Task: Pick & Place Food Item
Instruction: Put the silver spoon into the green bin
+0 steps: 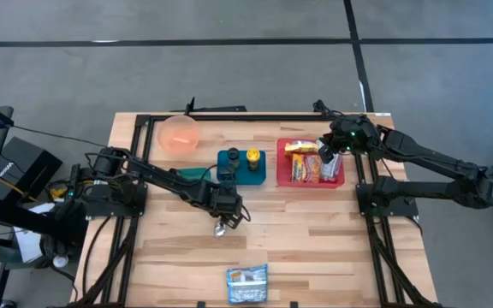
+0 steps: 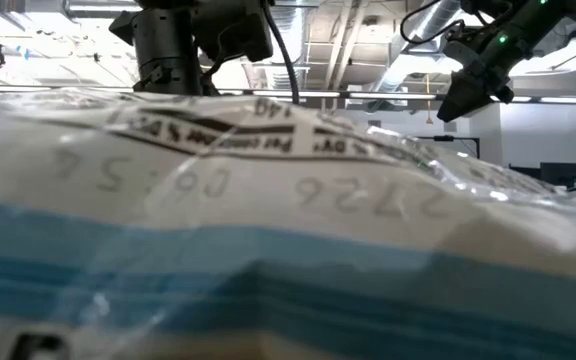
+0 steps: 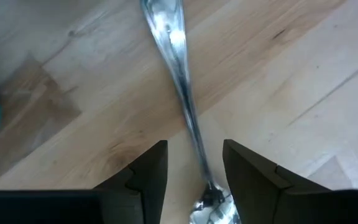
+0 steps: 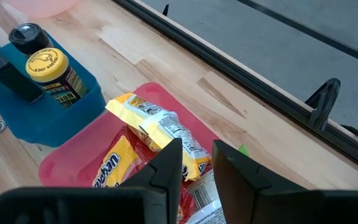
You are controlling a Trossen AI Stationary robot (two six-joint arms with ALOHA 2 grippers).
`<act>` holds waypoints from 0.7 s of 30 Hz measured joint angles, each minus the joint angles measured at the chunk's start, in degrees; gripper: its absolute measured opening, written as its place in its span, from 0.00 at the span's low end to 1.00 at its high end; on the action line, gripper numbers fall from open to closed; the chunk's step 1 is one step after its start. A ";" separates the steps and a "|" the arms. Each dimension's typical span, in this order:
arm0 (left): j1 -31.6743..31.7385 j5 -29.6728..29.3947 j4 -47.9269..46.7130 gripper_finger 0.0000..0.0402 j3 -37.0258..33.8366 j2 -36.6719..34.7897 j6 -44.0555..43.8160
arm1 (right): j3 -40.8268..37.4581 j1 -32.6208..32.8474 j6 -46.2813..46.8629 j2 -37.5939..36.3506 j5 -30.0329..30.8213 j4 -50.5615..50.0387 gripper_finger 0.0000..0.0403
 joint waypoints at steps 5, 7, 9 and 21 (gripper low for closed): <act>-0.11 1.36 0.62 0.37 0.00 0.16 -0.02 | 0.00 -0.01 0.00 0.00 0.00 -0.01 0.21; -0.11 1.46 0.62 0.37 0.00 0.22 -0.02 | 0.00 0.00 0.00 0.00 0.00 0.00 0.21; -0.11 1.46 0.76 0.37 0.00 0.22 -0.02 | 0.00 0.00 0.00 0.00 0.00 0.00 0.21; -1.46 1.29 0.80 0.37 0.00 0.24 -0.91 | 0.00 0.00 0.00 -0.01 0.00 -0.01 0.21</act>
